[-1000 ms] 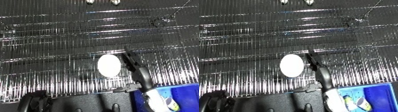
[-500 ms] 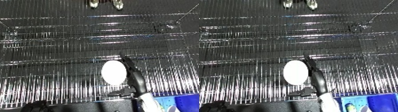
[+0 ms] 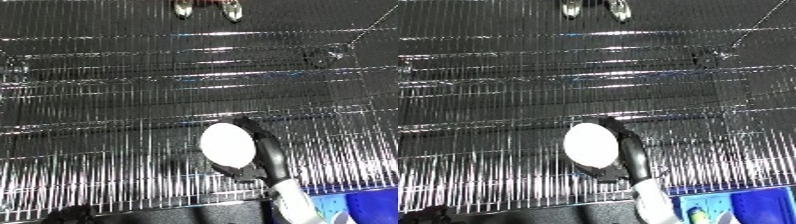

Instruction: Pick up the object and place it into the box

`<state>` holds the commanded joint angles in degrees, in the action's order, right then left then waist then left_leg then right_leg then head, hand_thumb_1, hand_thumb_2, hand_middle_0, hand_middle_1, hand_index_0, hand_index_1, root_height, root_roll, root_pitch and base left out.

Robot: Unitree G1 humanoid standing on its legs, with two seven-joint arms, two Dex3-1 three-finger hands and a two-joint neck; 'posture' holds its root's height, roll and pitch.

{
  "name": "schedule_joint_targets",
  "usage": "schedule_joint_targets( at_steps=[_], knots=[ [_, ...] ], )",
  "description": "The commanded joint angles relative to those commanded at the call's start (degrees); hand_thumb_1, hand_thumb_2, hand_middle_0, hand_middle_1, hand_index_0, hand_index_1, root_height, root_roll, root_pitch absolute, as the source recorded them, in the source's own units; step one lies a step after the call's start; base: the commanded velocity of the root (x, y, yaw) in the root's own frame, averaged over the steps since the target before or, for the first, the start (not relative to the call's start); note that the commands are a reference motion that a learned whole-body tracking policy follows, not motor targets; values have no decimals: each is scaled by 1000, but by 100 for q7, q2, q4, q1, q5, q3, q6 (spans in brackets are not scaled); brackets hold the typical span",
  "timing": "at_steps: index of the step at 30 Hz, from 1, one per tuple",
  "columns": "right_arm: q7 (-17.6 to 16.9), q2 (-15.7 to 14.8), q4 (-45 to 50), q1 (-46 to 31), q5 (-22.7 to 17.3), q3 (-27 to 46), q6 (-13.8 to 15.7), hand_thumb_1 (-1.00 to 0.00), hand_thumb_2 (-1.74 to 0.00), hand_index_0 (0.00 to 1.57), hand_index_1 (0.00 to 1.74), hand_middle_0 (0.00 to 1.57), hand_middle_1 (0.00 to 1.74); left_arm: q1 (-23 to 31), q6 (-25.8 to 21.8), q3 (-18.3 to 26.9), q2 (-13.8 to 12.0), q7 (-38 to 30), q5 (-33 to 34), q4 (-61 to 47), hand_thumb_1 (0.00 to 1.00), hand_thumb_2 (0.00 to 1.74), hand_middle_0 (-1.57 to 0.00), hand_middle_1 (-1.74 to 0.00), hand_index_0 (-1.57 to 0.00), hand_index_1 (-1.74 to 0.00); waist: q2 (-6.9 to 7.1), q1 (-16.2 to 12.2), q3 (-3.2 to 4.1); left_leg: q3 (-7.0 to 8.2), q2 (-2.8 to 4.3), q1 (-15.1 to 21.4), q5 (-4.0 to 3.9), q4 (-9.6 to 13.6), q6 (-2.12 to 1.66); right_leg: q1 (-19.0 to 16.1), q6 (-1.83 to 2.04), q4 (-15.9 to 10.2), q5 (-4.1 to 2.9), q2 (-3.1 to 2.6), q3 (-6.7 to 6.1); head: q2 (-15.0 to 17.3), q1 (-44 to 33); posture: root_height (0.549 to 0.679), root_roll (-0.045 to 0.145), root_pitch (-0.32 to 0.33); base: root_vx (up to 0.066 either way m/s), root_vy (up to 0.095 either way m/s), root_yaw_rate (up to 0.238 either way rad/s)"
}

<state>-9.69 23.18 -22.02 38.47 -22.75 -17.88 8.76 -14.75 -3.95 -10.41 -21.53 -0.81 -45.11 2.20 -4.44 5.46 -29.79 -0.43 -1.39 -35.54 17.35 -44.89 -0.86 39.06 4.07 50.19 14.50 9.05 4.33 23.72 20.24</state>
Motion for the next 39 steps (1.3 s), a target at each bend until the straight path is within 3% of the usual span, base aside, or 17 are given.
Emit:
schedule_joint_targets(
  at_steps=[6,15,19,20,23,25,31,36,39],
  knots=[
    [-191,45,300,-139,70,138,189,-550,-957,864,957,864,957,56,-64,52,-58,73,-19,46,1000,1740,-1570,-1740,-1570,-1740,51,-69,0,-9,21,289,-79,275,-5,-259,23,-249,-61,-44,-16,-64,-51,628,41,114,-42,-40,-56],
    [-443,82,1218,-656,366,539,320,-550,-957,864,957,864,957,246,-130,202,-95,279,12,133,1000,1740,-1570,-1740,-1570,-1740,204,-291,0,-14,104,818,-75,541,-18,-770,40,-618,-109,-142,-63,8,-71,637,40,77,-44,-68,-145],
    [-494,112,1608,-1022,474,777,405,-550,-957,864,957,864,957,336,-78,312,-110,438,47,185,1000,1740,-1570,-1740,-1570,-1740,286,-440,0,38,179,1167,-98,739,-48,-1098,61,-886,-161,-201,-105,70,-25,643,39,52,-46,-88,-222],
    [-524,137,1712,-1154,472,882,447,-550,-957,864,957,864,957,354,-51,353,-117,510,73,215,1000,1740,-1570,-1740,-1570,-1740,312,-506,0,80,216,1340,-131,862,-70,-1261,78,-1047,-200,-223,-125,108,18,646,40,41,-54,-94,-246],
    [-578,155,1787,-1263,460,979,490,-550,-957,864,957,864,957,349,-21,383,-125,562,106,243,1000,1740,-1570,-1740,-1570,-1740,329,-574,0,131,255,1512,-165,991,-95,-1419,98,-1217,-245,-242,-151,130,74,649,40,31,-60,-94,-236],
    [-707,173,1857,-1425,421,1113,576,-550,-957,864,957,864,957,312,39,409,-145,607,168,272,1000,1740,-1570,-1740,-1570,-1740,344,-690,0,214,315,1751,-204,1151,-133,-1656,124,-1467,-313,-251,-202,29,217,653,41,15,-65,-101,-254],
    [-964,271,1922,-1746,333,1399,732,-550,-957,864,957,864,957,283,115,451,-210,685,200,311,1000,1740,-1570,-1740,-1570,-1740,301,-943,0,399,413,2161,-235,1377,-212,-2038,174,-1901,-445,-174,-308,-209,556,660,50,-12,-57,-55,-300],
    [-1061,477,1914,-2160,230,1737,874,-550,-957,864,957,864,957,402,12,450,-152,755,128,362,1000,1740,-1570,-1740,-1570,-1740,107,-1256,45,643,465,2543,-270,1614,-274,-2283,205,-2229,-520,-70,-483,-349,1015,664,65,-29,-18,76,-386],
    [-1111,564,1927,-2449,178,1923,1015,-550,-957,864,957,864,957,488,-70,431,-94,783,98,361,1000,1740,-1570,-1740,-1570,-1740,-4,-1438,74,774,485,2709,-287,1736,-295,-2354,222,-2351,-533,-37,-580,-463,1244,665,72,-32,-5,108,-299]
  ],
)
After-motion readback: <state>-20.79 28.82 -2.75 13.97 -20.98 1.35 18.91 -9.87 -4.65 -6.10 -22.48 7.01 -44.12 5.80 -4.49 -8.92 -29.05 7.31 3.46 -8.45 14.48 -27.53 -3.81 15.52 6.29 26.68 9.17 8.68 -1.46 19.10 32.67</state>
